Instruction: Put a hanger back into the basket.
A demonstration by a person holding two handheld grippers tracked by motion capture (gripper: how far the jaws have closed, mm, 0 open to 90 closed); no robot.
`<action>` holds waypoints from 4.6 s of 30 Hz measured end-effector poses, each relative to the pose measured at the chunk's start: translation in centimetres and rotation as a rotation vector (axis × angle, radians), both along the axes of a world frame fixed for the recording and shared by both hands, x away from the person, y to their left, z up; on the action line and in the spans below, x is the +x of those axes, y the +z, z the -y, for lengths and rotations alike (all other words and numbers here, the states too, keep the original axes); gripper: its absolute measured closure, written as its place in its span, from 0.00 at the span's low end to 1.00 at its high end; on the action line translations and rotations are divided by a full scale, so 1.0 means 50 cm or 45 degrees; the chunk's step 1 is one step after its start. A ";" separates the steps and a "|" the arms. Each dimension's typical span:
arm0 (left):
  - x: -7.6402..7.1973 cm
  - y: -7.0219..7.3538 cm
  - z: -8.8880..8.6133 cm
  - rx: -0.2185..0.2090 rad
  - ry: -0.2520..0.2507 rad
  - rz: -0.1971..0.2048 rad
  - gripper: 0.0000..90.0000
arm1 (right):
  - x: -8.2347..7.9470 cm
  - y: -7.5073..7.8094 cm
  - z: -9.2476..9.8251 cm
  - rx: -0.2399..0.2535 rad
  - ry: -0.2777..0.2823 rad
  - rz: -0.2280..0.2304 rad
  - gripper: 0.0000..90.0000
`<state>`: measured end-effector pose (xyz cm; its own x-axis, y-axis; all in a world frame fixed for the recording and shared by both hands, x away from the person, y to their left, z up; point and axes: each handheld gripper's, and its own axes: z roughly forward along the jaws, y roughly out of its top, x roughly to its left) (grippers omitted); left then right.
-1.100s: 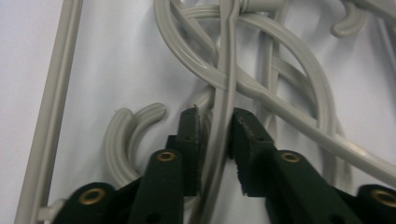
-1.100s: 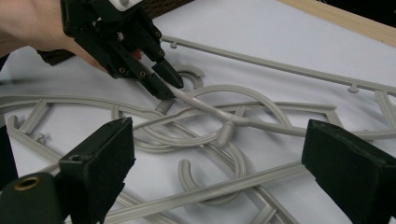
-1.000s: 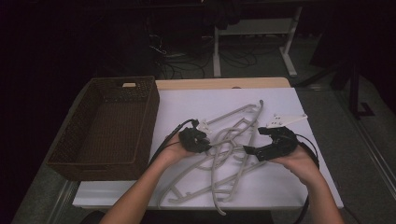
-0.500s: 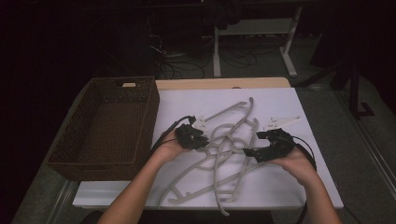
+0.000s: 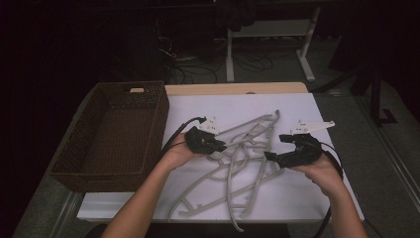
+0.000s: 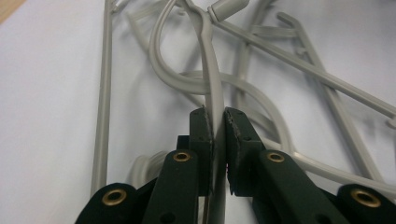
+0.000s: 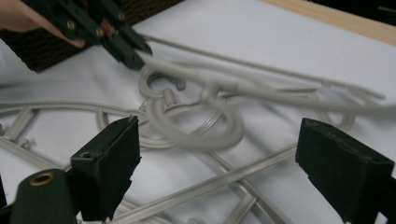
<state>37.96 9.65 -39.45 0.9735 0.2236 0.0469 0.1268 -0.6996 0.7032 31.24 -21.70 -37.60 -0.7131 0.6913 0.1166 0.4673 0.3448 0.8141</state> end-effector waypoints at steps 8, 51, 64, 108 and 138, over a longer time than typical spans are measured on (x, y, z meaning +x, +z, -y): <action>-0.010 -0.025 0.008 0.020 -0.110 -0.023 0.91 | -0.005 0.008 0.003 0.014 0.002 0.016 0.15; -0.120 -0.057 -0.106 -0.197 0.349 -0.137 0.12 | 0.316 -0.085 -0.246 -0.412 0.495 -0.208 0.52; -0.110 -0.067 -0.112 -0.210 0.357 -0.165 0.12 | 0.343 -0.123 -0.280 -0.628 0.586 -0.245 0.67; -0.107 -0.081 -0.109 -0.201 0.387 -0.174 0.13 | 0.371 -0.042 -0.136 -0.596 0.277 -0.278 0.89; -0.113 -0.089 -0.094 -0.175 0.362 -0.175 0.13 | 0.116 -0.017 -0.075 -0.337 0.119 -0.267 0.74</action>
